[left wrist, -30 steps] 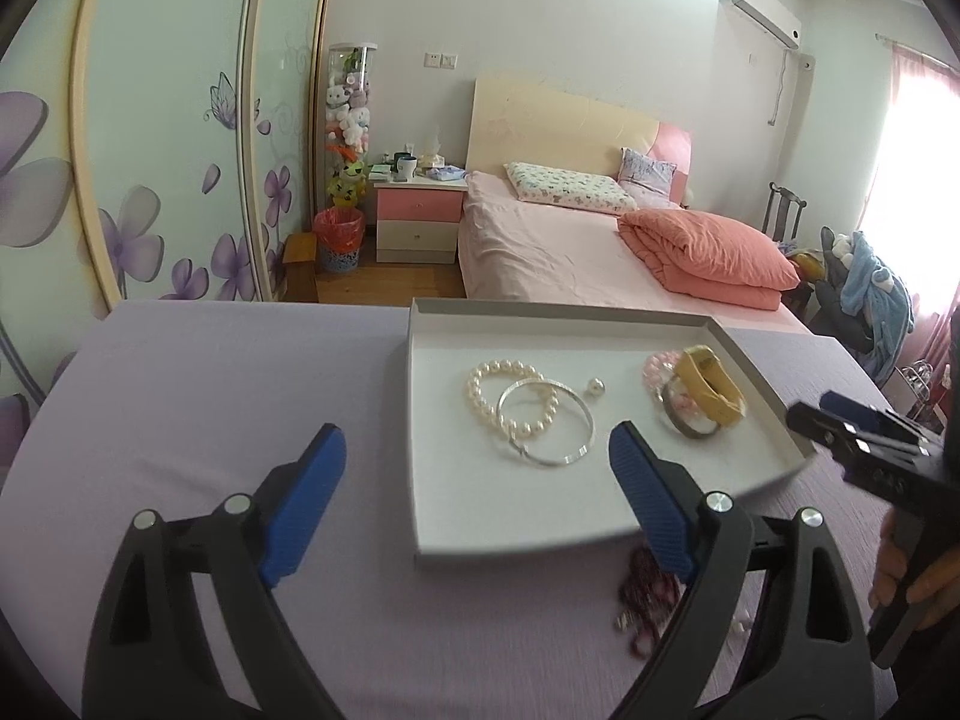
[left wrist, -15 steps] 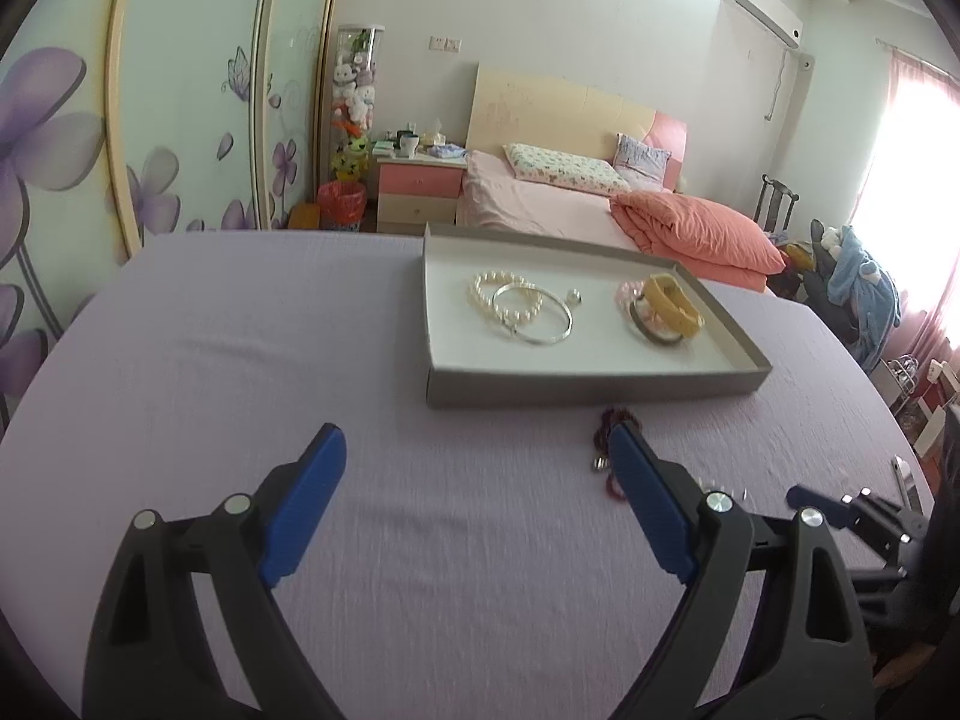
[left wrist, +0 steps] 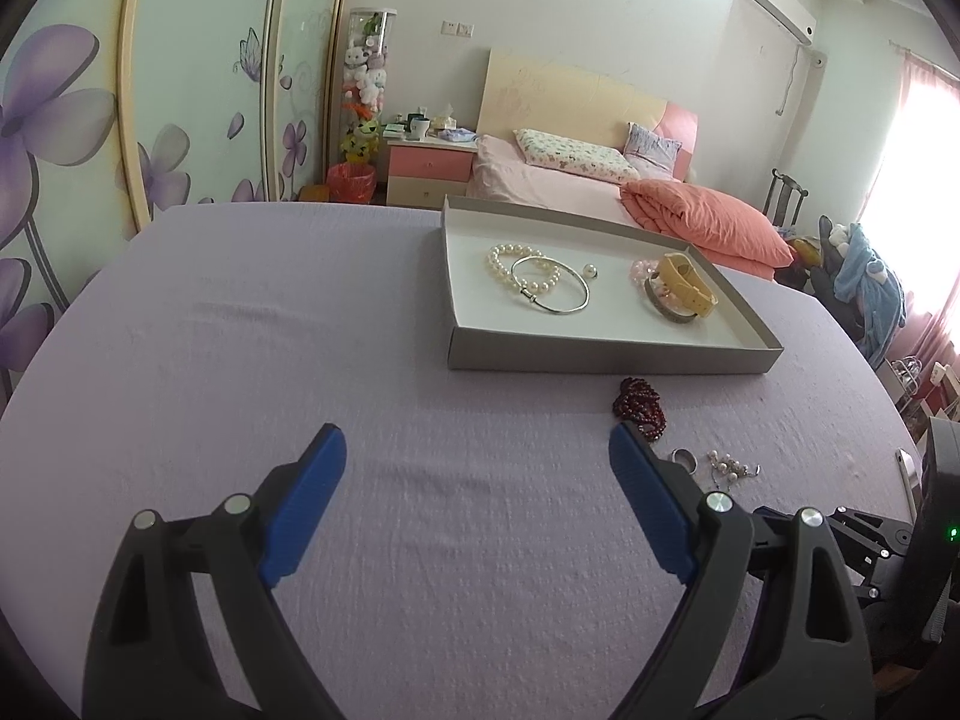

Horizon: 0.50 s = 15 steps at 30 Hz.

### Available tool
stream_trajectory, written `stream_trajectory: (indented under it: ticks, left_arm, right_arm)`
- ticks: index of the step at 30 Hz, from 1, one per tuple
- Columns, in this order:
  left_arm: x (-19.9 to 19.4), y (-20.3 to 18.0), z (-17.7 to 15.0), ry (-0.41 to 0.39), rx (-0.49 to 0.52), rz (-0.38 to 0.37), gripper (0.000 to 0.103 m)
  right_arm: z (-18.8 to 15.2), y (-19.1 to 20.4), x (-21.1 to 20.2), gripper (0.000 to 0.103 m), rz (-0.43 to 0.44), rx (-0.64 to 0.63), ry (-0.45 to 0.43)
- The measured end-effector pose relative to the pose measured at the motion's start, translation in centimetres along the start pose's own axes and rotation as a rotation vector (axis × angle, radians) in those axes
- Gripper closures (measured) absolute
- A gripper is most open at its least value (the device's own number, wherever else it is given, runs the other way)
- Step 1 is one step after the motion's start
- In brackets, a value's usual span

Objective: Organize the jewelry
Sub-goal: 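Move the right tool to the pearl pendant and grasp it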

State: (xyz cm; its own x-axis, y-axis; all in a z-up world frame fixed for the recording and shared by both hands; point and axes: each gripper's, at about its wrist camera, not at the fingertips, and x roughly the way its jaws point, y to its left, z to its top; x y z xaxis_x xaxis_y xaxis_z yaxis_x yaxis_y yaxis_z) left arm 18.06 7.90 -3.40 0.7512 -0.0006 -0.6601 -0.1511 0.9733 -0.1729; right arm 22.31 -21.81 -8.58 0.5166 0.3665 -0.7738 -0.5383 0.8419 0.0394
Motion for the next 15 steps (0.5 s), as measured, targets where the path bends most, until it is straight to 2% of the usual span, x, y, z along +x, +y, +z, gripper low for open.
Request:
stream_trajectory:
  ticks: [4,12,15]
  left_arm:
    - [0.19,0.06,0.04,0.006,-0.001,0.000,0.014]
    - [0.74,-0.18,0.09,0.021,-0.002,-0.003,0.014]
    - [0.99,-0.57,0.11,0.027,0.005,-0.005,0.014]
  right_arm:
    - [-0.08,0.02,-0.08,0.076,-0.003,0.002,0.001]
    - [-0.06,0.18,-0.21,0.087,-0.007,-0.004,0.001]
    - [-0.17,0.00,-0.36,0.088,-0.004,0.009,0.001]
